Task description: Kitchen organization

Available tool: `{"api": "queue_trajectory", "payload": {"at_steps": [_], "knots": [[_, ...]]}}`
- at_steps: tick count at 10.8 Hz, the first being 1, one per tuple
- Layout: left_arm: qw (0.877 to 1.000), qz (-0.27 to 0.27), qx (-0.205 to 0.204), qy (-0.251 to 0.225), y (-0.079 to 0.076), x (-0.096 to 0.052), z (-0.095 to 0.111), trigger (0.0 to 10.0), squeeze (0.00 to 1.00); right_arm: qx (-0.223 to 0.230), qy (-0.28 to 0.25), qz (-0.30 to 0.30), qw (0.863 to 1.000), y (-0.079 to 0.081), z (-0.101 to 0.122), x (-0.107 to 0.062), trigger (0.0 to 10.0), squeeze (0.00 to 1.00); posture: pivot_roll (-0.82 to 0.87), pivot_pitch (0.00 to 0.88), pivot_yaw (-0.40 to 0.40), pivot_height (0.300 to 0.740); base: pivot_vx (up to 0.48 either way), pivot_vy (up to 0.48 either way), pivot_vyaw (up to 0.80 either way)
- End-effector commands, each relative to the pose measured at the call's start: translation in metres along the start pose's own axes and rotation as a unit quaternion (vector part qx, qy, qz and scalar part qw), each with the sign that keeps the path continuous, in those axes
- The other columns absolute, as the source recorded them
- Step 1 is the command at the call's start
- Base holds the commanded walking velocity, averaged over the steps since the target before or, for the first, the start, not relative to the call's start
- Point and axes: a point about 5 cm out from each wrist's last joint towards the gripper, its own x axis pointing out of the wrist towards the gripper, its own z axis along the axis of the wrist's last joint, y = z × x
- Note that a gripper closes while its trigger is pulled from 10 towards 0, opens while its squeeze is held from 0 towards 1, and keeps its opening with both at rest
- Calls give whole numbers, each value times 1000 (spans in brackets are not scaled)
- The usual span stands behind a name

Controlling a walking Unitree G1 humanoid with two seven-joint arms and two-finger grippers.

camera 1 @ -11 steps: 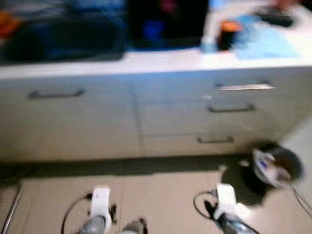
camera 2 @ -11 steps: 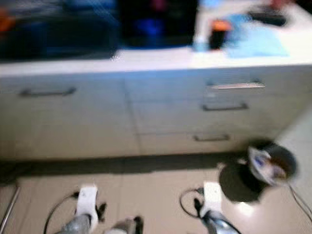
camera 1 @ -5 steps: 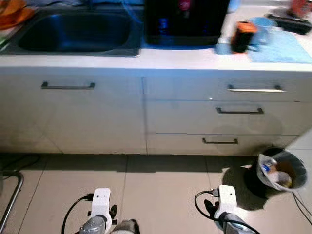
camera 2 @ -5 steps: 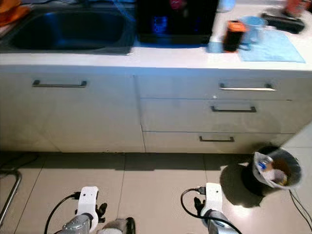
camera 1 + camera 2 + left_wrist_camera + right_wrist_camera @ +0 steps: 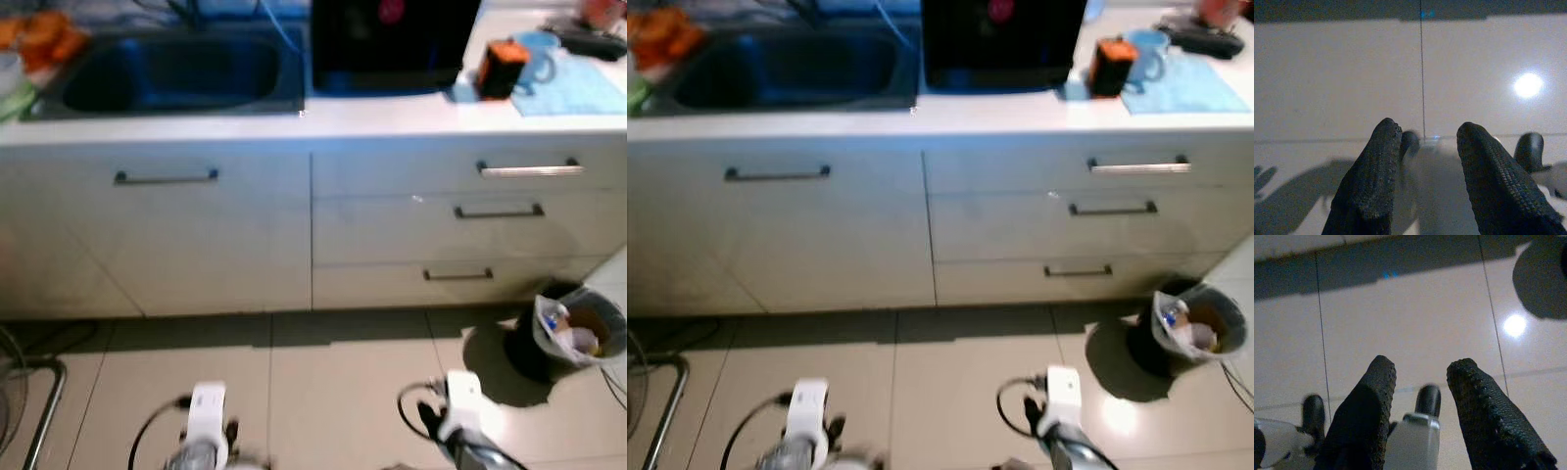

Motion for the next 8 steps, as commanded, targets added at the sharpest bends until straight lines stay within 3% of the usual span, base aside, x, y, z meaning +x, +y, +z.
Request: {"api": "queue_trajectory", "payload": {"at_steps": [1, 8], "knots": [[1000, 14, 0, 11, 10, -2, -8, 10000, 0, 5, -5, 14, 1000, 8, 3, 2, 10000, 0, 28, 119, 7, 740, 0, 480, 0], [1000, 14, 0, 9, 9, -2, -8, 10000, 0, 2, -9, 20, 1000, 11, 5, 3, 10000, 0, 37, 121, 4, 740, 0, 480, 0]]}}
